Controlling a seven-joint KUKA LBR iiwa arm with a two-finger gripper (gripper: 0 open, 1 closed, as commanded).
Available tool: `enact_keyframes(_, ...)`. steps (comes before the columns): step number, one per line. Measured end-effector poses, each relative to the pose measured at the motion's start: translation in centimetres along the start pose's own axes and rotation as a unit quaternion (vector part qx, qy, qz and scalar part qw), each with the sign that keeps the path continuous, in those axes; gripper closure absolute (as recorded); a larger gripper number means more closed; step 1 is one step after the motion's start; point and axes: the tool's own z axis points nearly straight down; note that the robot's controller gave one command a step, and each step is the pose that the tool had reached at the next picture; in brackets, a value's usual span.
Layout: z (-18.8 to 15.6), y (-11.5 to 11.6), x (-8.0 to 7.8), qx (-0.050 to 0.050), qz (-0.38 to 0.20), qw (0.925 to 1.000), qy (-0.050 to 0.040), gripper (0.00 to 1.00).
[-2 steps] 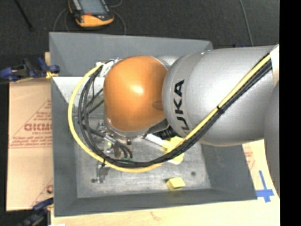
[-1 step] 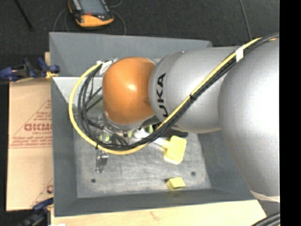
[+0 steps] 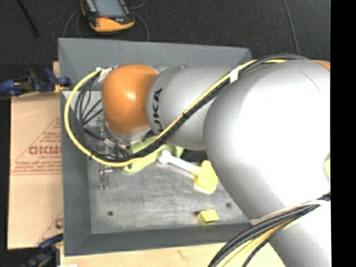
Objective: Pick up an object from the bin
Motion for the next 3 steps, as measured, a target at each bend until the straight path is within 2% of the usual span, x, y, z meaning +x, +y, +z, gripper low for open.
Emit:
enact_keyframes(1, -0.1, -0.5, -0.7, 0.001, -0.105, 0.9945, 0.0008, 0.0)
enact_keyframes(2, 1.3, -7.4, -3.0, 0.0, -0.094, 0.9956, 0.0027, 0.0)
enact_keyframes(3, 1.4, -10.6, -3.1, -0.002, -0.259, 0.966, 0.0013, 1.0)
